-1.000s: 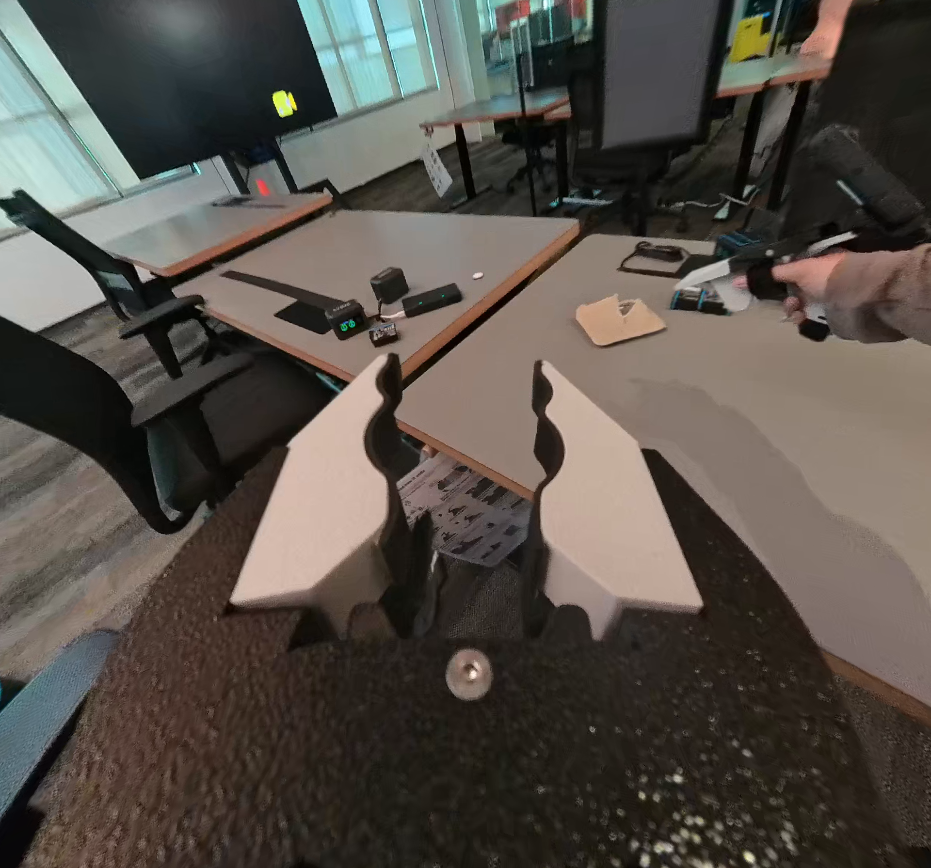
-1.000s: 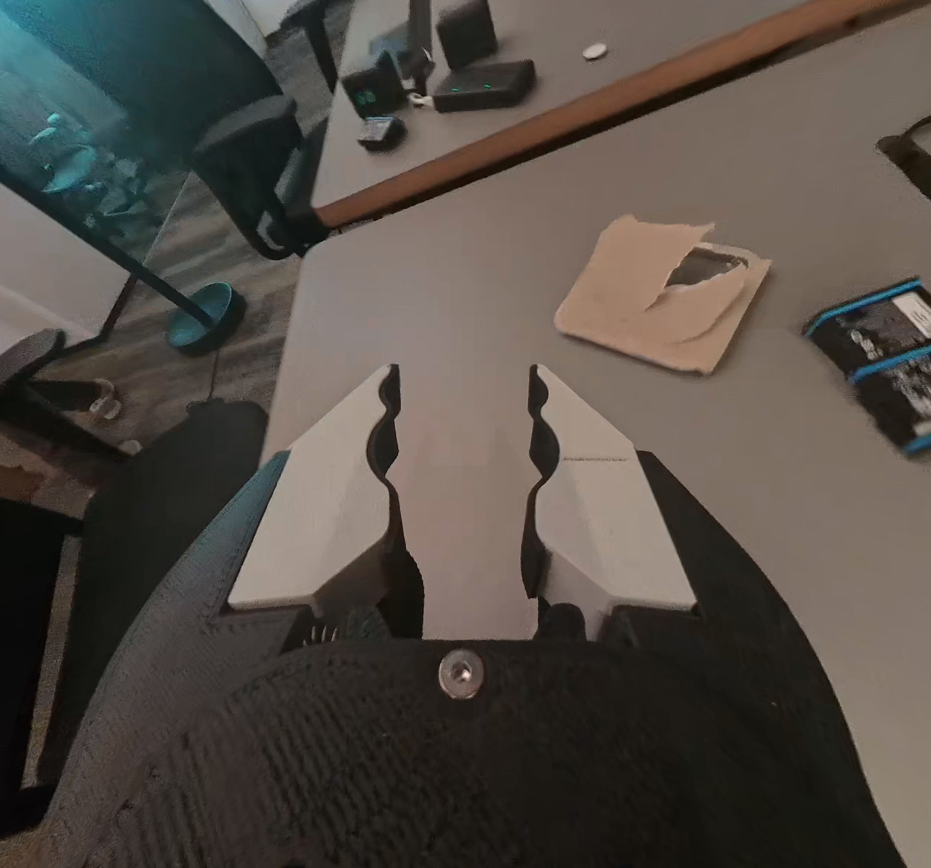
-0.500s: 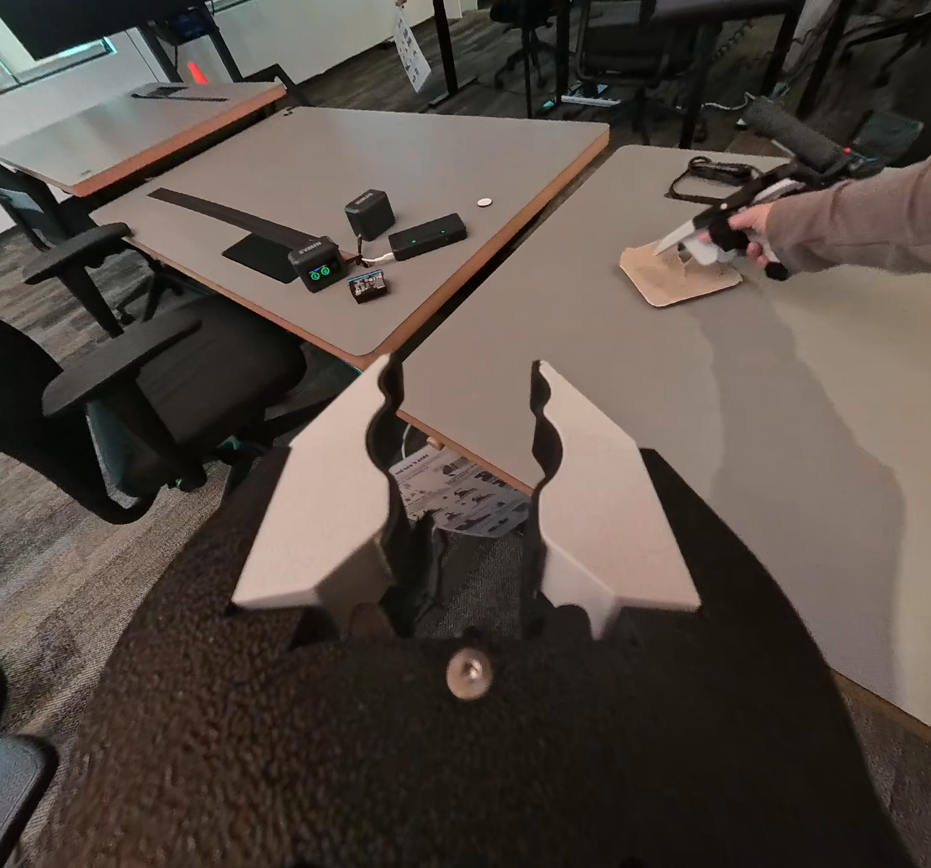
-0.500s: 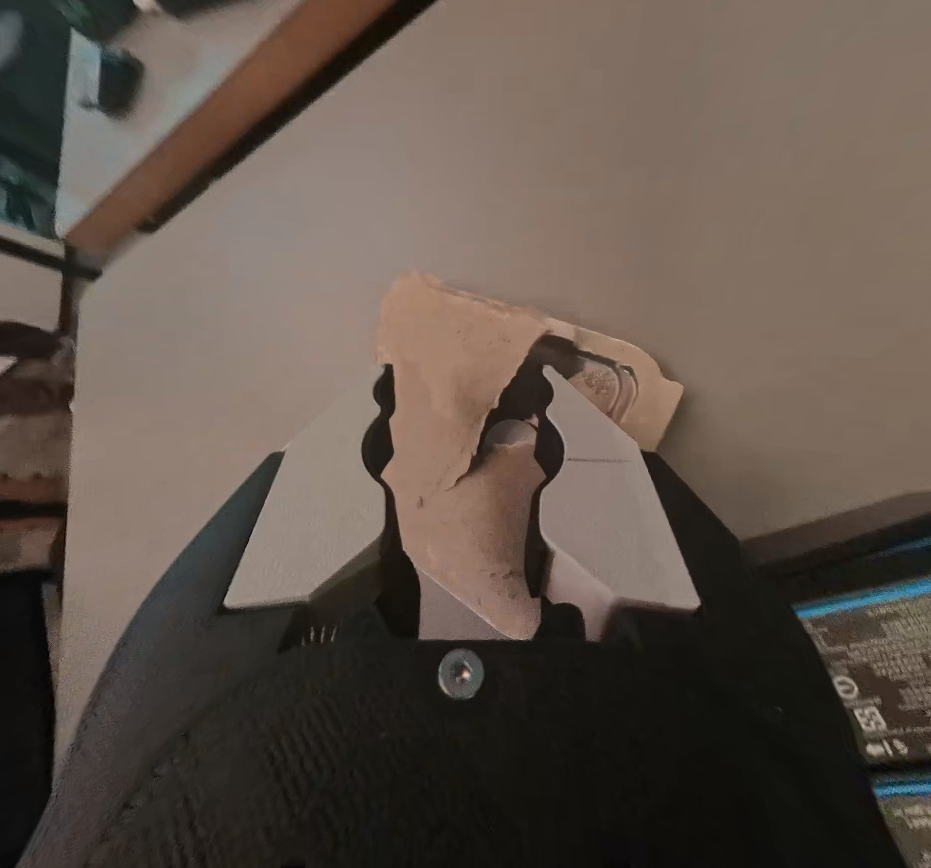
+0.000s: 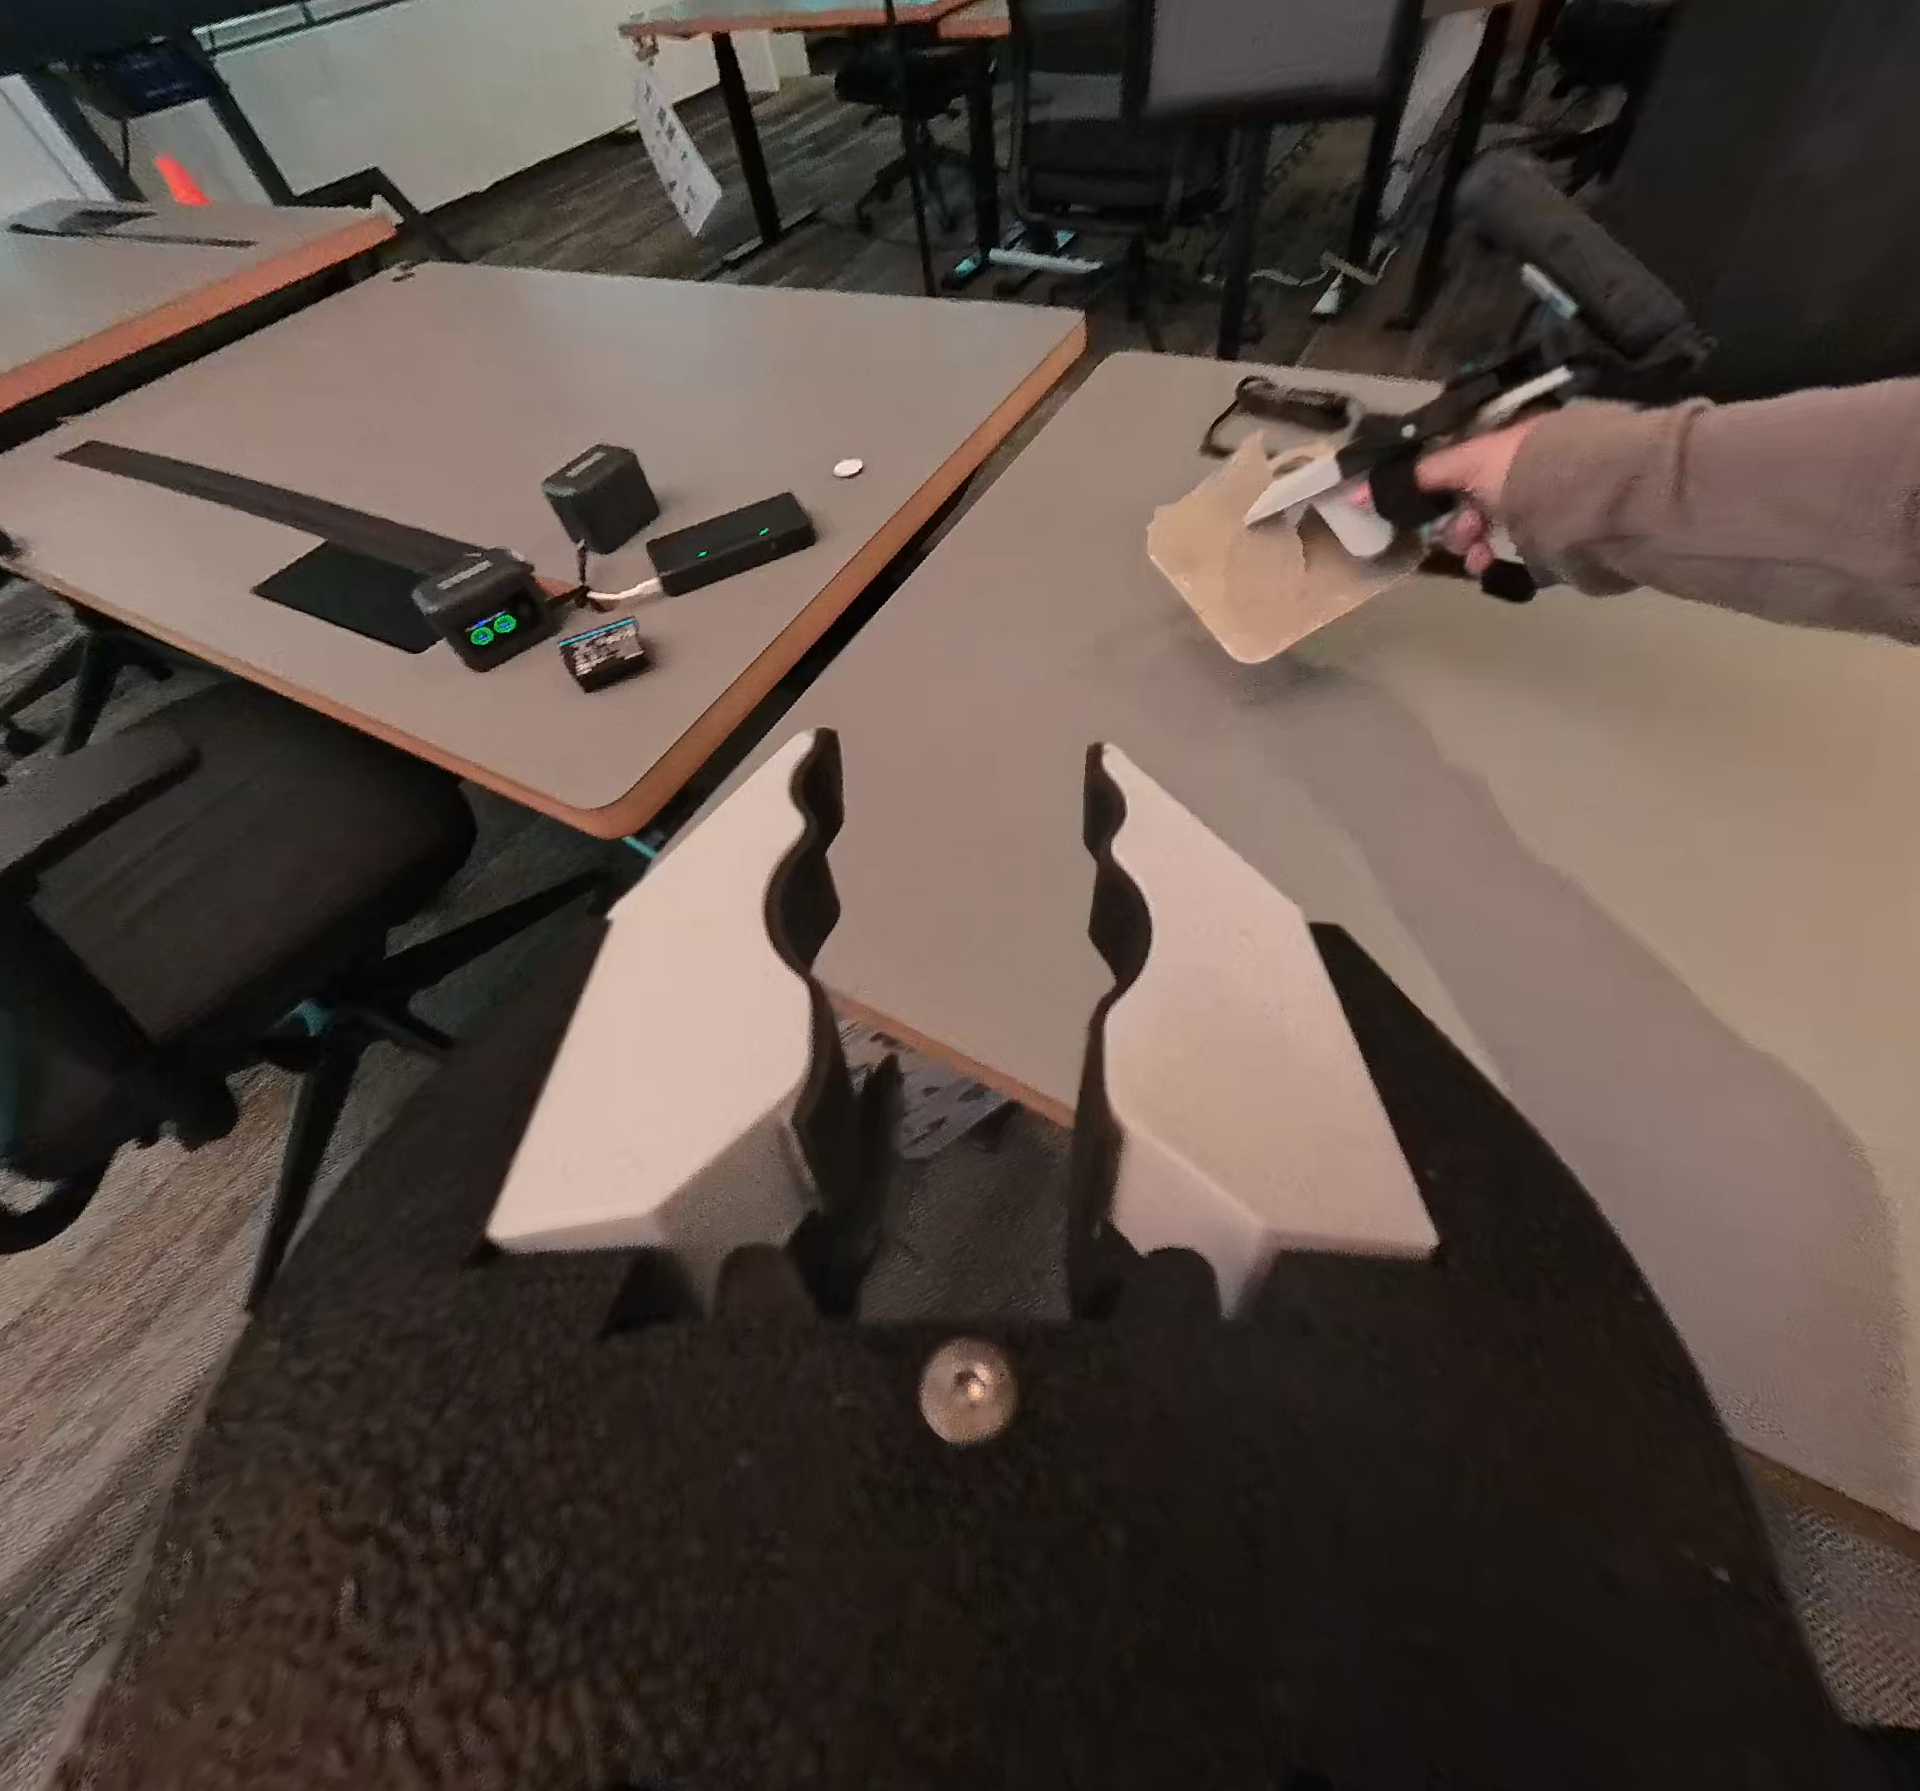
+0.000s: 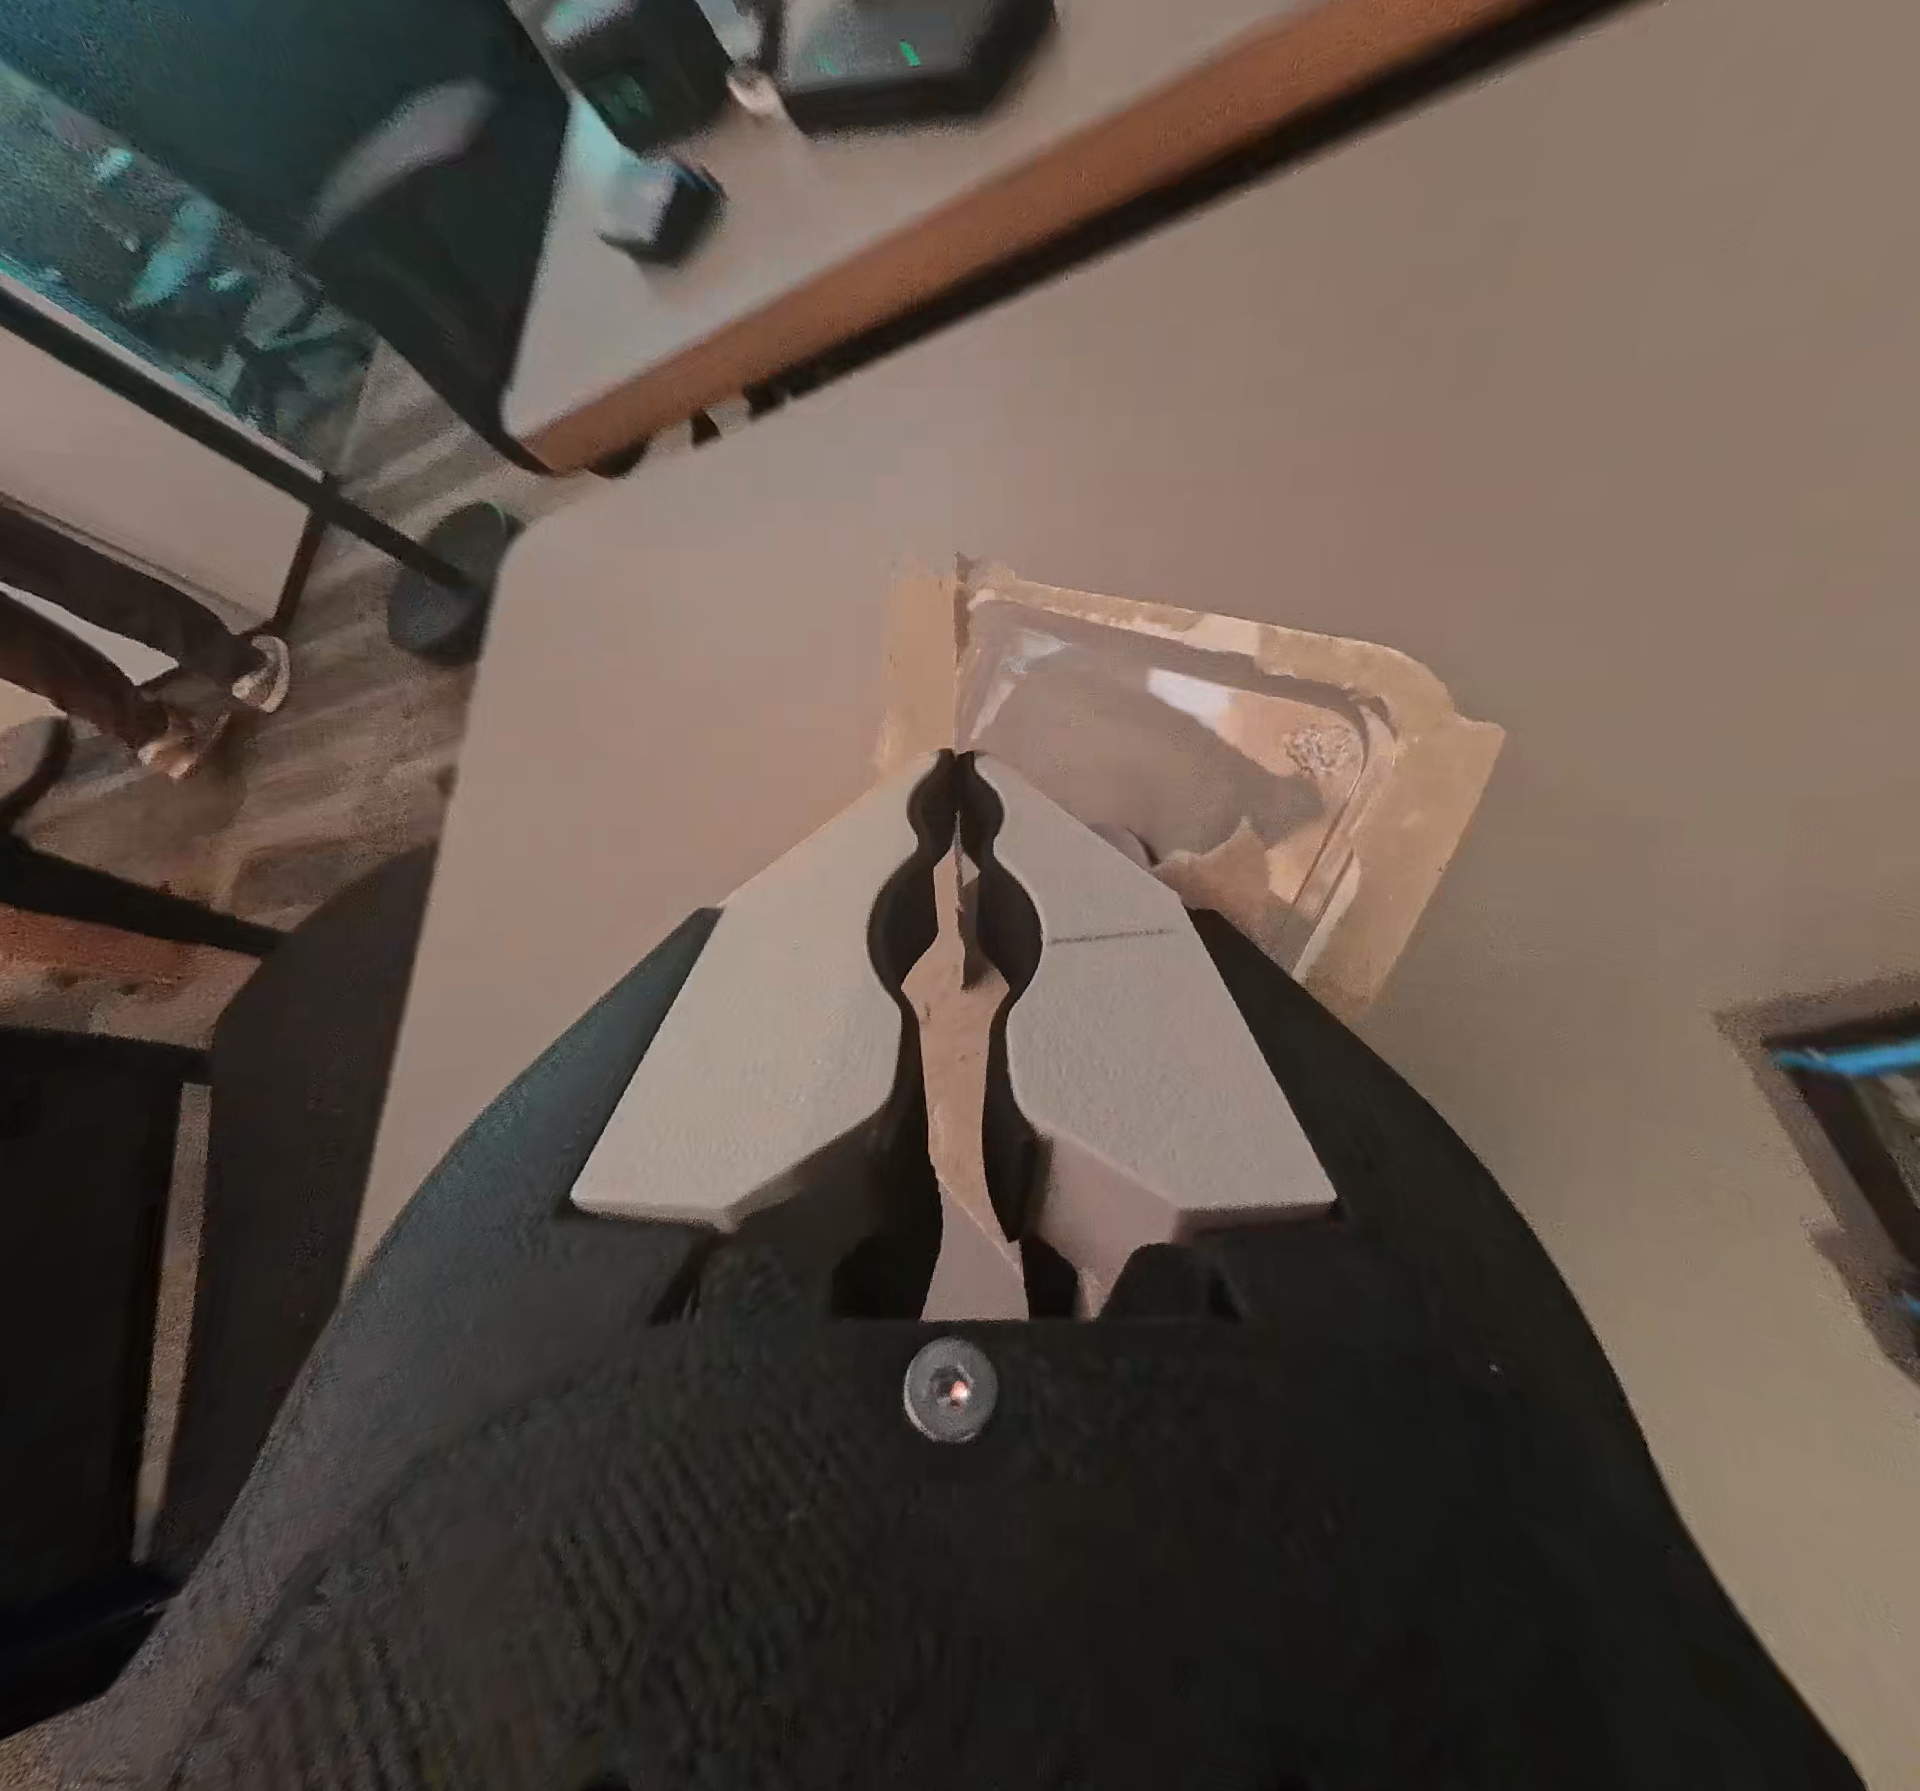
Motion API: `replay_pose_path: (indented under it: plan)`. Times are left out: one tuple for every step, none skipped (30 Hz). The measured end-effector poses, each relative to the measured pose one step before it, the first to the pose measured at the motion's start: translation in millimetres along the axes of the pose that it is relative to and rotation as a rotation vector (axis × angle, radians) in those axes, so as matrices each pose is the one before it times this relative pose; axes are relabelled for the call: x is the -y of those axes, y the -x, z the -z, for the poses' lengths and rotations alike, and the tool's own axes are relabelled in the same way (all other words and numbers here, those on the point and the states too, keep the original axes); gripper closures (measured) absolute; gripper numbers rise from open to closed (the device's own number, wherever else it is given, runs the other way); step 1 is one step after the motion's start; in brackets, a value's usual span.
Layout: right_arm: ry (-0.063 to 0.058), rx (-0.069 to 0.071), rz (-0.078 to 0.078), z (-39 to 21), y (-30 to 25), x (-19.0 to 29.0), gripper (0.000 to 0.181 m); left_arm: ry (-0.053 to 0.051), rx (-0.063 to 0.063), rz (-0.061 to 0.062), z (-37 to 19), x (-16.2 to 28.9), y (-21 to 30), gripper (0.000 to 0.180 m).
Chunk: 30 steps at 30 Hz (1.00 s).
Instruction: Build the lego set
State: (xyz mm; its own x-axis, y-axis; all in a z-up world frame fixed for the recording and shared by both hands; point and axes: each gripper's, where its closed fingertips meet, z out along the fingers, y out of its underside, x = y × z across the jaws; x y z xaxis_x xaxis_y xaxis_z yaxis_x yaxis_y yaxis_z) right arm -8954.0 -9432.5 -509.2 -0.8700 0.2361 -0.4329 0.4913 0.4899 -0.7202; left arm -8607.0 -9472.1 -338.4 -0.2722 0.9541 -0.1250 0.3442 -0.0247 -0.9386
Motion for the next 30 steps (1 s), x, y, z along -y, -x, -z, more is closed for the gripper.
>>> replay_pose_path:
  plan:
    - [-0.0415,0.0007,0.0241,19.31,11.75,5.29,0.181,-0.0173,-0.0213,0.0149,2.09,3.31,-5.18,0.135]
    - [-0.045,0.0015,0.0256,20.76,11.94,6.85,0.181,-0.0177,-0.024,0.014,1.92,3.77,-6.65,0.135]
    - [-0.0507,0.0023,0.023,22.52,12.91,8.81,0.181,-0.0164,-0.027,0.0098,2.4,4.98,-8.6,0.135]
    - [-0.0547,0.0004,0.0198,26.93,16.08,11.24,0.181,-0.0161,-0.0319,0.0035,0.74,3.9,-10.15,0.135]
    - [-0.0579,-0.0003,0.0189,26.17,15.41,12.91,0.181,-0.0173,-0.0336,0.0003,0.59,4.41,-11.44,0.135]
    - [-0.0569,-0.0004,0.0181,27.9,17.14,14.23,0.181,-0.0194,-0.0361,0.0017,0.38,4.72,-12.41,0.134]
    - [-0.0515,-0.0052,0.0202,26.53,16.59,14.18,0.181,-0.0218,-0.0424,0.0053,-0.25,5.66,-14.13,0.134]
    - [-0.0497,-0.0045,0.0217,27.54,18.38,15.24,0.181,-0.0251,-0.0496,0.0084,-0.66,7.33,-15.2,0.131]
    - [-0.0493,-0.0017,0.0237,25.83,18.52,15.34,0.181,-0.0255,-0.0506,0.0087,-1.79,8.07,-16.35,0.129]
    - [-0.0454,-0.0032,0.0253,24.49,18.31,15.61,0.181,-0.0271,-0.0521,0.0064,-2.87,9.37,-17.33,0.126]
    - [-0.0446,-0.0038,0.0289,26.47,20.5,18.05,0.181,-0.0312,-0.0578,0.0034,-2.92,11.63,-18.38,0.122]
    - [-0.0422,-0.0032,0.0339,23.95,19.38,17.15,0.181,-0.0292,-0.0605,-0.0017,-4.2,12.55,-19.72,0.119]
    - [-0.0367,-0.0034,0.0342,22.04,18.75,16.55,0.181,-0.0265,-0.056,-0.0048,-5.49,13.4,-19.74,0.114]
    - [-0.033,-0.0017,0.0375,22.65,20.0,17.91,0.181,-0.0273,-0.0616,-0.0085,-6.23,14.78,-21.11,0.109]
    - [-0.0307,-0.0005,0.039,20.65,18.91,17.12,0.181,-0.0289,-0.0675,-0.0115,-5.92,16.88,-22.88,0.105]
    - [-0.029,-0.0002,0.0381,19.48,18.07,16.96,0.181,-0.0295,-0.063,-0.0152,-7.46,16.67,-21.89,0.101]
    - [-0.0279,0.0025,0.0346,18.5,17.47,17.23,0.181,-0.0316,-0.0631,-0.0225,-7.43,17.72,-22.7,0.097]
    - [-0.0253,0.0042,0.0304,18.83,17.73,18.56,0.181,-0.0323,-0.0615,-0.0217,-8.14,17.02,-21.29,0.095]
    - [-0.0262,0.0006,0.0305,16.97,15.49,17.82,0.181,-0.0323,-0.0592,-0.0123,-8.74,17.42,-21.32,0.093]
    - [-0.0255,0.0044,0.0303,15.19,14.79,17.5,0.181,-0.0332,-0.0575,-0.0071,-8.71,16.17,-19.52,0.092]
    - [-0.0235,0.0086,0.0289,13.7,14.39,17.5,0.181,-0.0328,-0.0524,-0.0026,-10.1,15.75,-19.1,0.092]
    - [-0.0181,0.0041,0.0322,12.0,12.99,16.94,0.181,-0.0254,-0.0477,-0.0005,-9.85,13.1,-17.19,0.091]
    - [-0.0124,0.0012,0.0407,11.26,11.79,15.96,0.181,-0.0166,-0.0509,0.0,-9.93,10.85,-17.48,0.091]
    - [-0.0095,-0.0025,0.0441,11.71,11.56,17.38,0.181,-0.0151,-0.0477,0.0076,-11.03,10.05,-16.88,0.091]
    - [-0.0061,-0.011,0.0408,9.94,7.98,14.75,0.181,-0.0212,-0.051,0.014,-8.6,9.91,-16.84,0.093]
    - [-0.0062,-0.01,0.0383,8.91,6.18,13.17,0.181,-0.0245,-0.0492,0.0137,-7.54,9.0,-16.16,0.099]
    - [-0.0062,-0.01,0.0351,8.49,4.94,11.95,0.181,-0.0135,-0.0283,0.0163,-7.39,6.59,-12.57,0.104]
    - [-0.0041,-0.0091,0.0349,8.36,4.44,11.2,0.181,0.0056,-0.03,0.0152,-10.76,2.5,-11.39,0.11]
    - [-0.0045,-0.0011,0.034,7.77,4.96,10.37,0.181,0.0136,-0.0389,0.0201,-7.53,1.14,-11.11,0.116]
    - [-0.0014,0.0009,0.0295,7.42,4.88,9.07,0.181,0.0025,-0.0502,0.0248,-6.79,2.16,-10.92,0.125]
